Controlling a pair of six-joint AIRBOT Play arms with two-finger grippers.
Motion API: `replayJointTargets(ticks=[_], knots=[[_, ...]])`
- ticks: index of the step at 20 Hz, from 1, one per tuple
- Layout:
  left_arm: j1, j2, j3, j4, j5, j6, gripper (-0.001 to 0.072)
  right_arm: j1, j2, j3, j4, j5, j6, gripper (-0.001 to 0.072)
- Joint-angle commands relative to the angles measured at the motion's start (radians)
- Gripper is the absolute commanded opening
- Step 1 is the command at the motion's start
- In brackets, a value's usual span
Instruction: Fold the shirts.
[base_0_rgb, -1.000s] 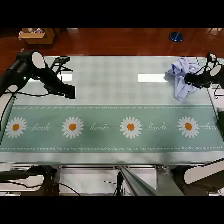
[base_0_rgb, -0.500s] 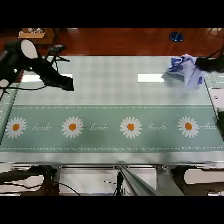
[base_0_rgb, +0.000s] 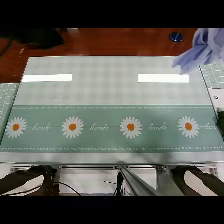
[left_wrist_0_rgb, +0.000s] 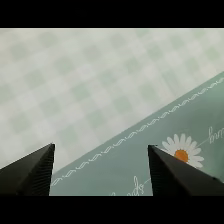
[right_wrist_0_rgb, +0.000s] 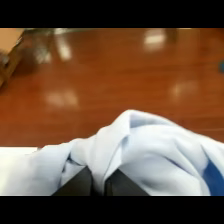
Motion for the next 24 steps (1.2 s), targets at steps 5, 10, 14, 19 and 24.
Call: replayJointTargets(ticks=[5,10,14,19,24], knots=[[0.000,0.057,-0.042,-0.034,-0.260,0.000,0.0470,0.391,-0.065,-0.153,-0.053,0.232,0.041,0.0020],[0.000,0.057,-0.222,-0.034,-0.256,0.007,0.0470,0.670,-0.267,-0.204,-0.054,0.112,0.121,0.0021],[0.000,0.057,-0.411,-0.034,-0.216,0.043,0.0474,0.717,-0.340,-0.203,-0.059,0.074,0.145,0.0376],[-0.001,0.057,-0.669,-0.060,-0.150,0.101,0.0545,0.550,-0.199,-0.188,-0.360,0.203,0.145,0.0490],[-0.001,0.052,-0.954,-0.197,0.056,0.157,0.0720,0.247,-0.156,-0.202,-0.391,0.350,0.081,0.0490]])
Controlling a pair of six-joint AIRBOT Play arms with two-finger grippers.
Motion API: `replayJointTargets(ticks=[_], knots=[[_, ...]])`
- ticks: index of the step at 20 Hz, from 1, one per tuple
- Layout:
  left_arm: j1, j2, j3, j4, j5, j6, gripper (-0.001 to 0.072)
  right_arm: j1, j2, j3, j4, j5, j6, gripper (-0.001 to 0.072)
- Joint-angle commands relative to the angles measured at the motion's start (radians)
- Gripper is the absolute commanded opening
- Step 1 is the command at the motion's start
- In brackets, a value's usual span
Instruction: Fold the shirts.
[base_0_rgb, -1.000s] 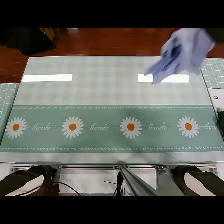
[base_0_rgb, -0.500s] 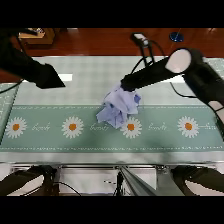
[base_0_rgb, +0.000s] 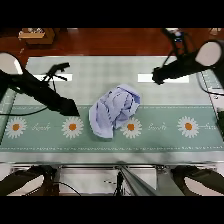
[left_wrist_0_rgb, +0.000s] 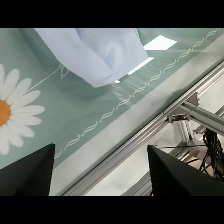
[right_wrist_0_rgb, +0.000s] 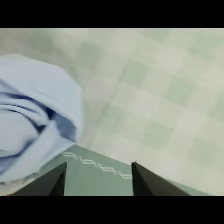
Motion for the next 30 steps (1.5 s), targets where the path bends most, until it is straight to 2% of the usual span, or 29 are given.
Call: replayJointTargets(ticks=[1,6,12,15,16,17,18,19,21,23,26,30], knots=[[0.000,-0.005,-0.185,-0.101,0.151,0.056,0.0720,-0.195,0.020,-0.024,0.030,0.087,-0.058,0.0490],[-0.001,-0.048,-0.322,-0.181,0.278,0.081,0.0720,-0.346,0.020,-0.147,0.254,0.044,-0.143,0.0490],[-0.010,-0.201,-0.357,-0.314,0.358,0.081,0.0720,-0.357,0.020,-0.294,0.393,-0.077,-0.156,0.0490],[-0.060,-0.275,-0.355,-0.369,0.431,0.080,0.0716,-0.357,0.020,-0.323,0.422,-0.110,-0.159,0.0490],[-0.080,-0.295,-0.353,-0.387,0.452,0.080,0.0687,-0.357,0.020,-0.324,0.422,-0.114,-0.160,0.0490],[-0.095,-0.311,-0.352,-0.422,0.462,0.081,0.0435,-0.357,0.020,-0.324,0.422,-0.118,-0.159,0.0490],[-0.099,-0.318,-0.352,-0.459,0.460,0.089,0.0141,-0.357,0.020,-0.324,0.422,-0.121,-0.159,0.0489],[-0.100,-0.315,-0.352,-0.502,0.439,0.139,0.0028,-0.357,0.020,-0.324,0.422,-0.125,-0.159,0.0490],[-0.092,-0.309,-0.338,-0.562,0.359,0.208,0.0022,-0.357,0.011,-0.324,0.425,-0.131,-0.160,0.0490],[-0.085,-0.294,-0.326,-0.597,0.288,0.241,0.0022,-0.357,-0.035,-0.326,0.503,-0.119,-0.198,0.0490],[-0.084,-0.261,-0.323,-0.598,0.272,0.242,0.0022,-0.345,-0.151,-0.327,0.726,-0.077,-0.251,0.0490],[-0.076,-0.254,-0.324,-0.598,0.257,0.242,0.0022,-0.270,-0.283,-0.327,0.752,-0.069,-0.260,0.0490]])
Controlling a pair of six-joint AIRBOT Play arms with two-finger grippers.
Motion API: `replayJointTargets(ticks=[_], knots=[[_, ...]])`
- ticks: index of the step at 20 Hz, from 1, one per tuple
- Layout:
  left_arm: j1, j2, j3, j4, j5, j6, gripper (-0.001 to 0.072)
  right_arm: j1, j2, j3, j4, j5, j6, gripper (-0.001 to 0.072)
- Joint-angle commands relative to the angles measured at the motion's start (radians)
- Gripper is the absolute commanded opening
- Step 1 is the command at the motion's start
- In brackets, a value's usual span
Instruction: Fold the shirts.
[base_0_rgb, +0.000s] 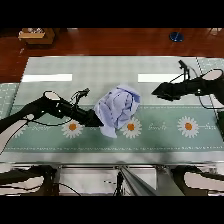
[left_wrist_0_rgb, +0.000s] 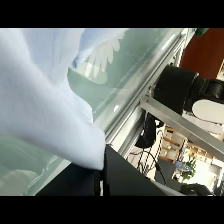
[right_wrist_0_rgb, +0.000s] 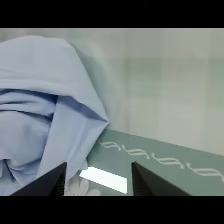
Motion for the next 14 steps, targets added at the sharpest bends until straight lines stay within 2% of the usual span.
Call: replayJointTargets(ticks=[1,4,10,11,12,14], knots=[[0.009,0.008,0.002,-0.015,-0.022,0.010,0.0022,0.066,-0.111,0.000,0.068,0.010,-0.020,0.0490],[0.021,0.009,0.002,-0.015,-0.023,0.018,0.0021,0.130,-0.170,0.000,0.083,-0.040,-0.007,0.0490],[0.035,0.011,0.002,-0.016,-0.045,0.056,0.0022,0.207,-0.234,0.000,0.089,-0.066,0.090,0.0486],[0.035,0.011,0.002,-0.015,-0.046,0.059,0.0022,0.223,-0.244,0.000,0.098,-0.078,0.104,0.0461],[0.035,0.011,0.002,-0.016,-0.047,0.060,0.0022,0.240,-0.252,0.000,0.114,-0.102,0.103,0.0356],[0.035,0.015,0.002,-0.016,-0.052,0.069,0.0021,0.256,-0.250,0.003,0.161,-0.147,0.098,0.0026]])
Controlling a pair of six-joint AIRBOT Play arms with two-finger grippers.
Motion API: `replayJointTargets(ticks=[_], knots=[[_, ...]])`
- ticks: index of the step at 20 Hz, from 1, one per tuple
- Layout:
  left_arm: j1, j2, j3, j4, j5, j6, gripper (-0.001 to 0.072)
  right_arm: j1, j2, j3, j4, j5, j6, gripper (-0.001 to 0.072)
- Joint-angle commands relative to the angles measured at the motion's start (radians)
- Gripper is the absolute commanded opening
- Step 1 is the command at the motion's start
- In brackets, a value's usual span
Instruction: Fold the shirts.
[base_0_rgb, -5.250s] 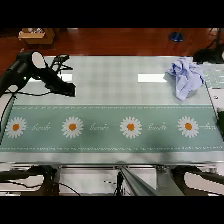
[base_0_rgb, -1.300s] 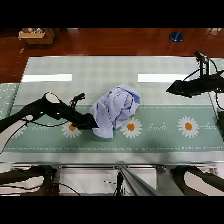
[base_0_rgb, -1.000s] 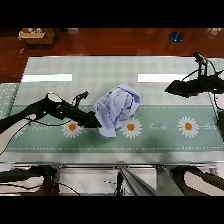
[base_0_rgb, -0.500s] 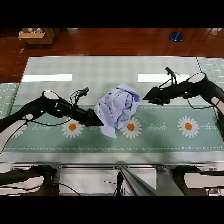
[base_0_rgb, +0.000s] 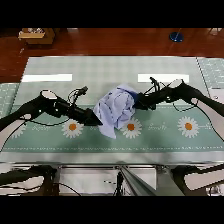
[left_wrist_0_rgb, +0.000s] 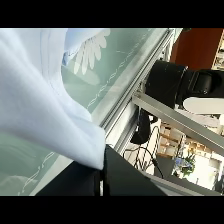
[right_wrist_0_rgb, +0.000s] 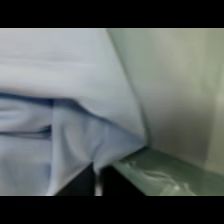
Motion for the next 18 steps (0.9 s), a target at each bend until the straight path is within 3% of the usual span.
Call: replayJointTargets(ticks=[1,3,7,13,18], knots=[[0.005,0.014,0.005,-0.002,-0.021,0.037,0.0020,0.027,-0.005,0.014,0.079,-0.045,-0.013,0.0020],[0.024,0.065,0.035,-0.013,-0.053,0.043,0.0019,-0.001,0.053,0.053,0.067,0.013,-0.073,0.0020],[0.140,0.258,0.203,-0.098,-0.080,0.023,0.0019,-0.126,0.308,0.152,-0.055,0.081,-0.076,0.0020],[0.410,0.499,0.557,-0.107,-0.017,-0.090,0.0019,-0.288,0.715,0.272,-0.110,0.060,-0.076,0.0019],[0.524,0.607,0.660,-0.101,0.020,-0.180,0.0019,-0.311,0.903,0.323,-0.149,0.062,-0.040,0.0019]])
